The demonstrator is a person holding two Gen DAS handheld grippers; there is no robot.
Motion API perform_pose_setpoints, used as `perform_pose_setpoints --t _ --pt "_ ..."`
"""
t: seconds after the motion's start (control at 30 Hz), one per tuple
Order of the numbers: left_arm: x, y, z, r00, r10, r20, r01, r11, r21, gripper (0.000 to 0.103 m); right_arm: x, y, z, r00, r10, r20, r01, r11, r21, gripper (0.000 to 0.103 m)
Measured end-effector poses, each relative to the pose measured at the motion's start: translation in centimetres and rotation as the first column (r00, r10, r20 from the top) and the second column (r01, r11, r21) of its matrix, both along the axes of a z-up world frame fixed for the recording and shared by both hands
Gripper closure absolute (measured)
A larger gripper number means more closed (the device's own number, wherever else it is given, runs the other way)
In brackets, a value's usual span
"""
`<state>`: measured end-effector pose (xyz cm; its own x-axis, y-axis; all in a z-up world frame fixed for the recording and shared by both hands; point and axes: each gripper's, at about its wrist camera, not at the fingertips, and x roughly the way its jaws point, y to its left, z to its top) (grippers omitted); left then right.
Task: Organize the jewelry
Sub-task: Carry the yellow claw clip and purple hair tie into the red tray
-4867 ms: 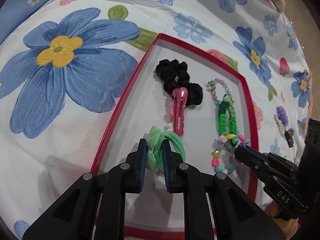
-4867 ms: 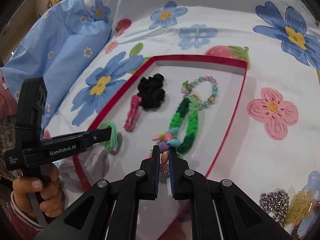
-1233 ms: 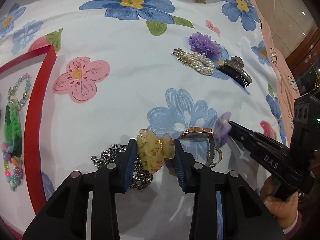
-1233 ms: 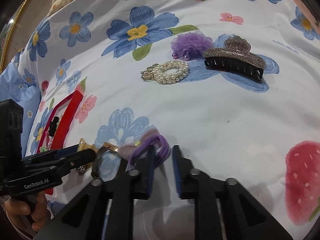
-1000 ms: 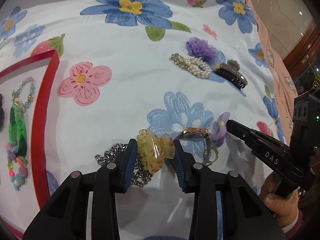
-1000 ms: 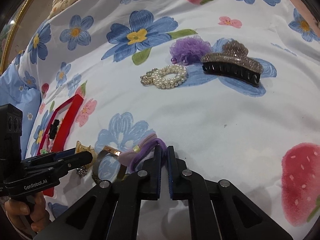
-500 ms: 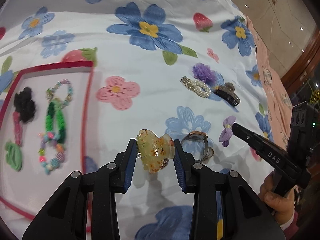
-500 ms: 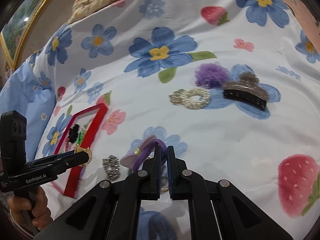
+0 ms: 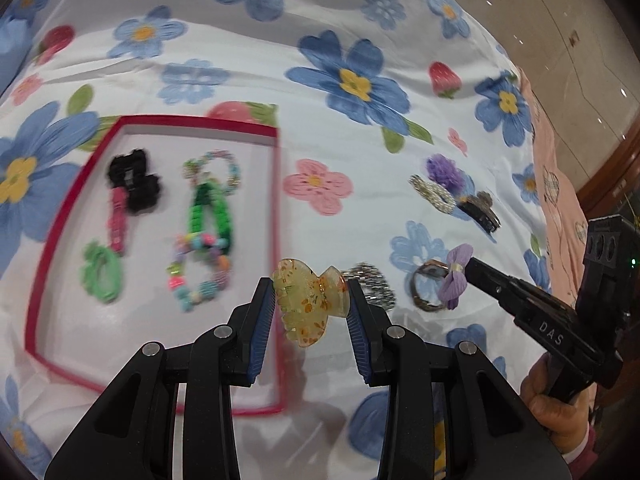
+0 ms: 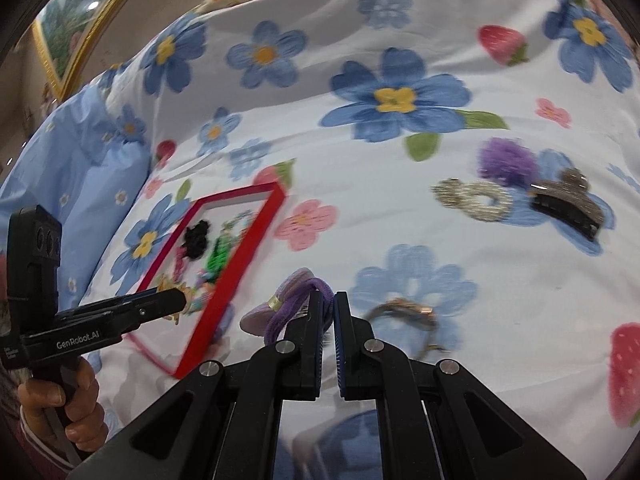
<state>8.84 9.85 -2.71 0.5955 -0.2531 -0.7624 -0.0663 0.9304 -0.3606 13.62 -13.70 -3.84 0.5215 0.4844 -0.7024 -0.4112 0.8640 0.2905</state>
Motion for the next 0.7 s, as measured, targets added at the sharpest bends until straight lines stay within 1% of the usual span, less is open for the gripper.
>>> perform_pose_setpoints --t 0.3,0.5,0.7 --pt "-2.8 5.4 -0.3 0.994 0.107 -0.005 -0.107 0.994 0.001 0.069 -1.3 6.5 0.1 0.991 0.136 -0.001 -0.136 0.991 -0.001 0.098" --pt "-3.8 8.1 -0.9 0.988 0.155 -0.015 -0.155 0.988 0.005 0.069 -1.7 10.0 0.0 0.979 0.205 0.000 -0.205 0.979 -0.014 0.098" --pt "-4.5 10.4 -1.9 0.981 0.192 -0.034 -0.192 0.981 0.009 0.069 -1.9 12.9 -0.7 0.966 0.259 -0.016 -0.259 0.965 -0.029 0.098"
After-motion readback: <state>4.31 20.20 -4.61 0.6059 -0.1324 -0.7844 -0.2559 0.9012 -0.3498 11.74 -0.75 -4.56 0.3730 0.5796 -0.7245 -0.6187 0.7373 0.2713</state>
